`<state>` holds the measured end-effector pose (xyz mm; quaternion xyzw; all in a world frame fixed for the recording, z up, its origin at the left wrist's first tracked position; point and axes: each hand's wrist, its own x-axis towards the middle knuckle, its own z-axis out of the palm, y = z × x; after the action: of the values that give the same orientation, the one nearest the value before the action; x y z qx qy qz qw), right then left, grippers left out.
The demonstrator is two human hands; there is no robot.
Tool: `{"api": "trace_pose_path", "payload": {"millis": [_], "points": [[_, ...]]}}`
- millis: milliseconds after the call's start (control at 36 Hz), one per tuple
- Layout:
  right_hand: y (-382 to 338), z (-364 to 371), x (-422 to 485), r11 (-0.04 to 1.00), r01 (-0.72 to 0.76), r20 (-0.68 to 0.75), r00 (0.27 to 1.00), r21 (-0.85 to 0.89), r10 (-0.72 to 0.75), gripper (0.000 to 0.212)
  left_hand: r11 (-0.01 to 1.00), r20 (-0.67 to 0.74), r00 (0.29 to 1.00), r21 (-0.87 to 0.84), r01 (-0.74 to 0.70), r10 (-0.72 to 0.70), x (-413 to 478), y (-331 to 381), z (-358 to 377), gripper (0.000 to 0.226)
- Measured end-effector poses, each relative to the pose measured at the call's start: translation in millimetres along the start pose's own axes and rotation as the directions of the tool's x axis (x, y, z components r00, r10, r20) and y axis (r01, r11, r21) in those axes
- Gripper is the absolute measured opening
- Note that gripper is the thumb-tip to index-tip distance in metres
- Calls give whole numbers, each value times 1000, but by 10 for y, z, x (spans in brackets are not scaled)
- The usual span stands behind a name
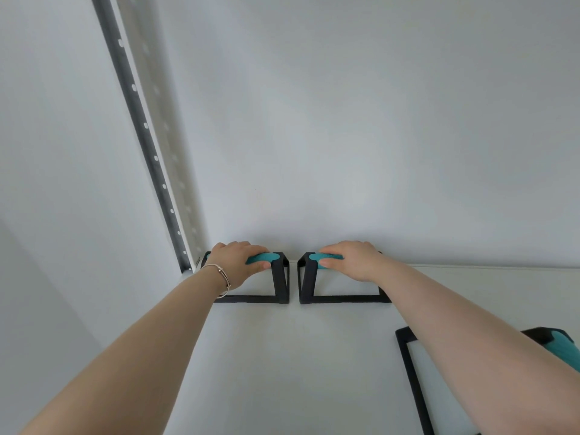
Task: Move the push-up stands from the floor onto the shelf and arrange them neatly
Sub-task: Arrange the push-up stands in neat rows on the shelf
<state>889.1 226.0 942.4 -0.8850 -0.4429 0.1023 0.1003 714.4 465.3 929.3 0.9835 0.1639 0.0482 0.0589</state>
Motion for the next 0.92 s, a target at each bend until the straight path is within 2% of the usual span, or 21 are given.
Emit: {"api": "trace_pose_path", "payload": {"millis": [917], "points": [[-60, 90, -63, 1000, -16, -95, 995, -5, 16, 40, 1000, -21, 1000, 1, 14, -14, 17, 28, 27, 42]]}}
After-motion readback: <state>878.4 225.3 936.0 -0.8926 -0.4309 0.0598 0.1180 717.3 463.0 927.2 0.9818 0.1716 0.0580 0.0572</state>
